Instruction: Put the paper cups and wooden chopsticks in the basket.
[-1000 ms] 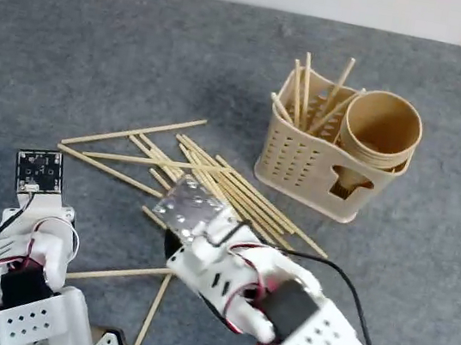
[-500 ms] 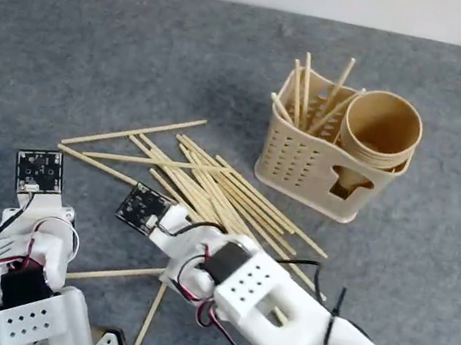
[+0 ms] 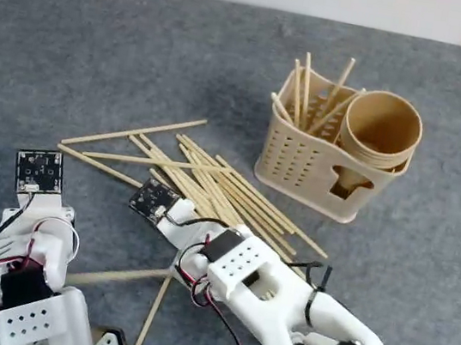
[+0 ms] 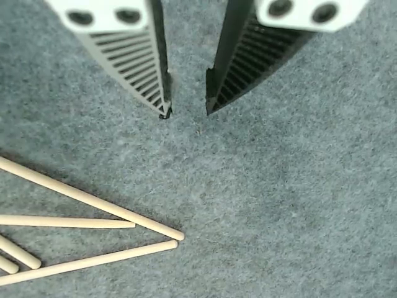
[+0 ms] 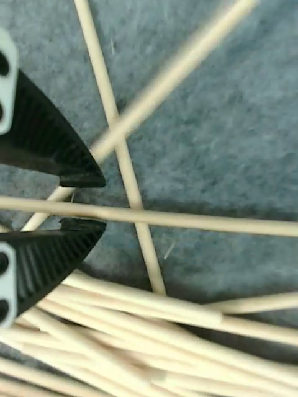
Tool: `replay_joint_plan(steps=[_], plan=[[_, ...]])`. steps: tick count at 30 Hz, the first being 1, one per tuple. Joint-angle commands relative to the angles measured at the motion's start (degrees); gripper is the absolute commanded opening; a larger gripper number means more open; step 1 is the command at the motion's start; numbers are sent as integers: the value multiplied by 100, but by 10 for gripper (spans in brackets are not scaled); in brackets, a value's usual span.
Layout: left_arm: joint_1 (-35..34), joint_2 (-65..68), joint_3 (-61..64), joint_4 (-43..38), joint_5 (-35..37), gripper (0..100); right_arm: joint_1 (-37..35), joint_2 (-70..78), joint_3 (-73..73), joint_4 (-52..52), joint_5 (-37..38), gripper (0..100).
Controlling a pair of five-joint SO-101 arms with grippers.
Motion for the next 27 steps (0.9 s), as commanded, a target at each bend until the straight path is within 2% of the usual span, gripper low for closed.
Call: replay_joint_plan(steps=[1, 6, 10, 13, 21, 25, 27], plan=[[-22, -48, -31, -97, 44, 109, 110, 224, -453, -110, 70, 91], [-22, -48, -31, -88, 44, 109, 119, 585, -725, -84, 70, 84], [-22, -48, -31, -88, 44, 109, 127, 585, -752, -75, 70, 1], [-22, -48, -31, -88, 44, 109, 127, 505, -734, -75, 70, 8], [-13, -48, -31, -97, 44, 109, 505, -558, -690, -31, 35, 8], [-4, -48, -31, -97, 44, 109, 549, -1112, -699, 391, 18, 7], [-4, -48, -31, -97, 44, 109, 549, -1420, -699, 470, -220, 6]])
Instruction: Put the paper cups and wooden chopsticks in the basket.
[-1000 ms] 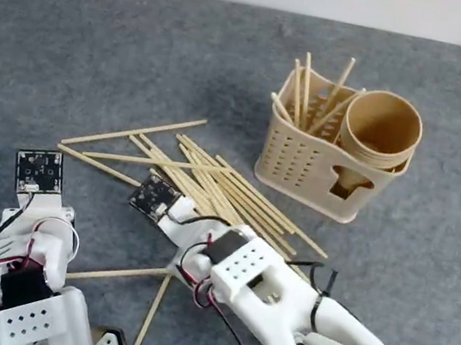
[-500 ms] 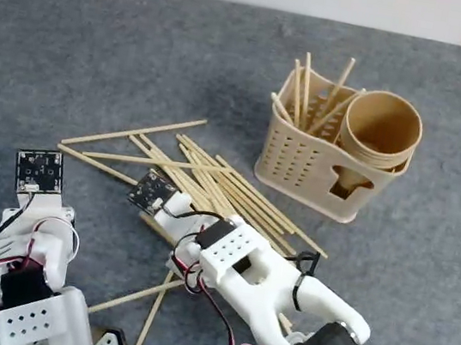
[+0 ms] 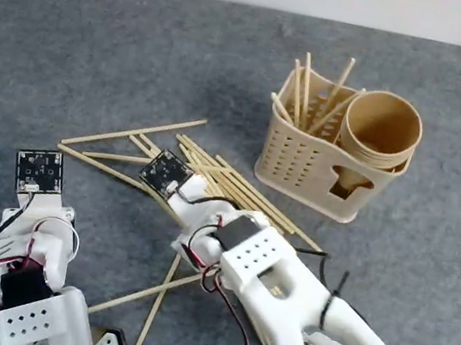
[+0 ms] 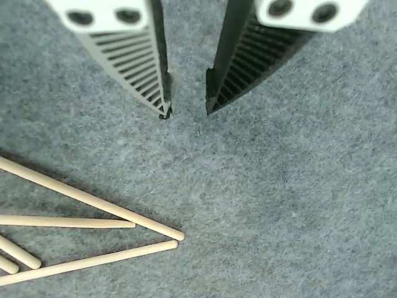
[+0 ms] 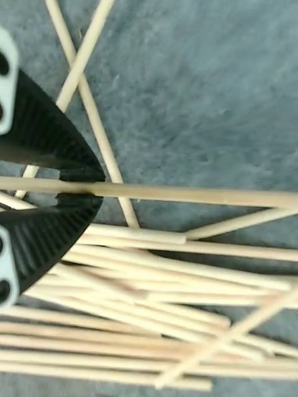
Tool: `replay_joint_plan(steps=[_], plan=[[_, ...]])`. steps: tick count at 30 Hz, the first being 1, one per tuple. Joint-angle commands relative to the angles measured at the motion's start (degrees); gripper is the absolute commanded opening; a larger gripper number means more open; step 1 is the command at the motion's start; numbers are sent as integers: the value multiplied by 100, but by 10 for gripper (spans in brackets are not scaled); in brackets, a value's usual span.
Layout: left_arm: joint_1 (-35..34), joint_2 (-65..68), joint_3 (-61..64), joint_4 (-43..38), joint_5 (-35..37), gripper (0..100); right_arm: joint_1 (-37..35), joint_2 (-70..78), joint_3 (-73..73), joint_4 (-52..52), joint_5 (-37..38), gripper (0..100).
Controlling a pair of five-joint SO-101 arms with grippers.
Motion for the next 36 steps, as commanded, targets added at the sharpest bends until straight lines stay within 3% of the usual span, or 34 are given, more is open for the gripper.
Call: replay_joint_plan(steps=[1, 11, 31, 36], plan=[[-4, -48, -31, -97, 44, 109, 84, -743, -233, 145, -360, 6], [-4, -48, -31, -97, 44, 109, 92, -2290, 31, 110, -1266, 6], [-4, -48, -22, -97, 44, 109, 101, -5385, 426, 110, -1284, 6], [-4, -48, -22, -97, 44, 109, 497, -6070, 426, -145, -1266, 8]])
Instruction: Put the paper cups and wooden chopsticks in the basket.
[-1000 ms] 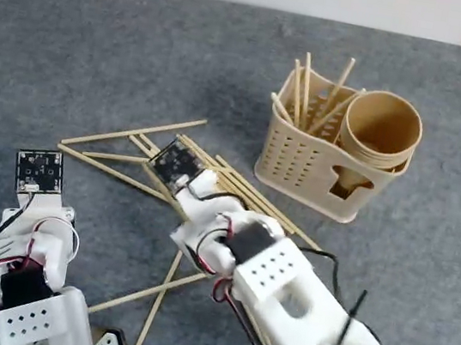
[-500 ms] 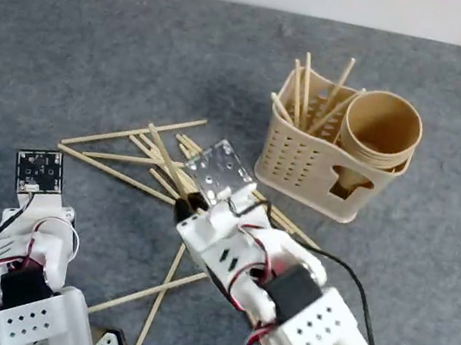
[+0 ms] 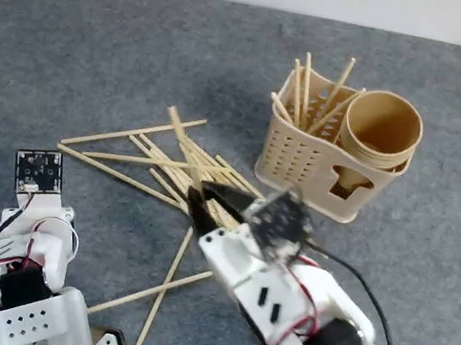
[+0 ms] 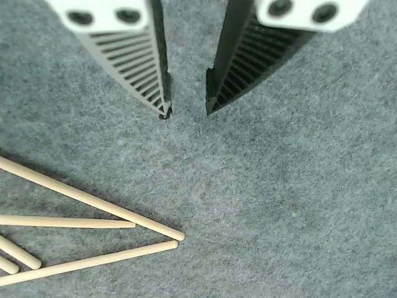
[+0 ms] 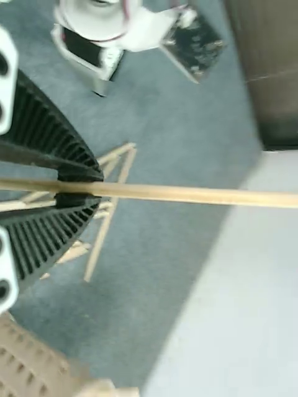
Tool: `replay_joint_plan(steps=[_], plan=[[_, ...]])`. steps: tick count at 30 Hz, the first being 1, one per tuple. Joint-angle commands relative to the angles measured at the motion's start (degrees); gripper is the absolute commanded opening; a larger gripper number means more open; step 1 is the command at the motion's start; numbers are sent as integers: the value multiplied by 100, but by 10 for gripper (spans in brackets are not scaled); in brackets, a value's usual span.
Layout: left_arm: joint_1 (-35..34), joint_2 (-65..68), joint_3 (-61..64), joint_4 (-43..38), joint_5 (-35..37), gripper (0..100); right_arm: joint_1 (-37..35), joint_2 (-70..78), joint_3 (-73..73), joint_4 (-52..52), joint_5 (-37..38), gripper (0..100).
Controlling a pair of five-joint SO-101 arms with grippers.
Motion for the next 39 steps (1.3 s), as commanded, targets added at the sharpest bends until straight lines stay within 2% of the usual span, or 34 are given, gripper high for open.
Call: replay_joint_plan(steps=[1, 10, 20, 29, 33, 39], plan=[[-4, -48, -22, -97, 44, 109, 418, -453, -48, -400, -35, 8], [-4, -48, -22, -97, 44, 109, 1305, -796, -57, -1692, -44, 7], [-4, -48, -13, -97, 44, 109, 2123, -716, -57, -3829, -9, 7], [-4, -48, -13, -97, 44, 109, 3240, 1051, -57, -5578, -44, 7], [-4, -48, -13, -97, 44, 109, 3292, 1851, -57, -6044, -44, 7], [-4, -48, -13, -97, 35, 109, 3310, 2985, -57, -6079, -44, 7]])
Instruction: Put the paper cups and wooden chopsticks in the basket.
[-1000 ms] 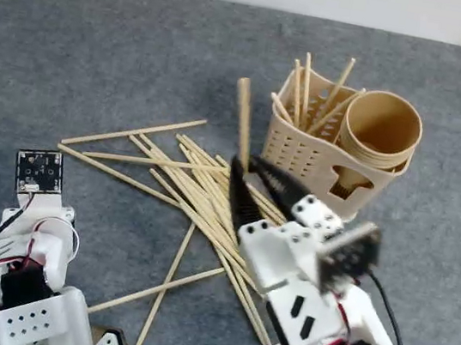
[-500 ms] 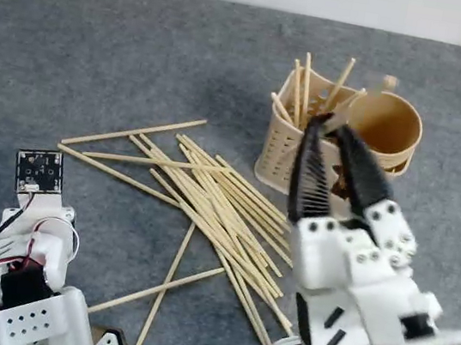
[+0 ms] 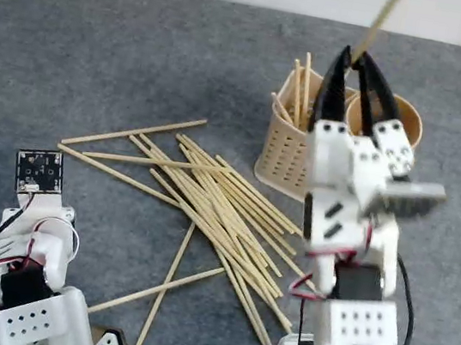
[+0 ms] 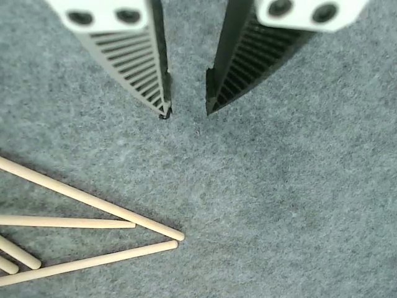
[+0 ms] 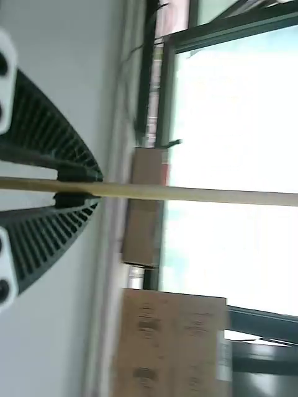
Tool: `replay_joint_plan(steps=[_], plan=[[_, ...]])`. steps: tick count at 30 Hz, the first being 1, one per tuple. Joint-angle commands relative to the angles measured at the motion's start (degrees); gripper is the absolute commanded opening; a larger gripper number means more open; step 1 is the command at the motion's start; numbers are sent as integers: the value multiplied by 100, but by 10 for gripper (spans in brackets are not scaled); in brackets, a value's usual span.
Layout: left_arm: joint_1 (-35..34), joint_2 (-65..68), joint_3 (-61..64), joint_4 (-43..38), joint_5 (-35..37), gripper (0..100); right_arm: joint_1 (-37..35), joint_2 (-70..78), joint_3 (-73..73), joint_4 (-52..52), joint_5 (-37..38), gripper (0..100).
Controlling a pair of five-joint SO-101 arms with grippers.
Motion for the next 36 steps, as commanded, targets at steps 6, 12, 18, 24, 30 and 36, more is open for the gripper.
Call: replay_joint_plan(steps=[6, 12, 18, 24, 30, 36], plan=[[4, -48, -13, -97, 35, 109, 57, 1560, -57, -40, -44, 30], [22, -48, -13, -114, 35, 109, 40, 1657, -84, 593, -53, 139], [119, -48, 31, -123, 35, 109, 31, 945, -66, 1191, -53, 139], [119, -48, 31, -123, 35, 109, -13, -163, -66, 2334, -53, 139], [119, -48, 31, -123, 35, 109, -778, -1068, -127, 3969, -53, 138], [84, -48, 13, -132, 35, 109, -1341, -1376, -760, 5473, -44, 138]])
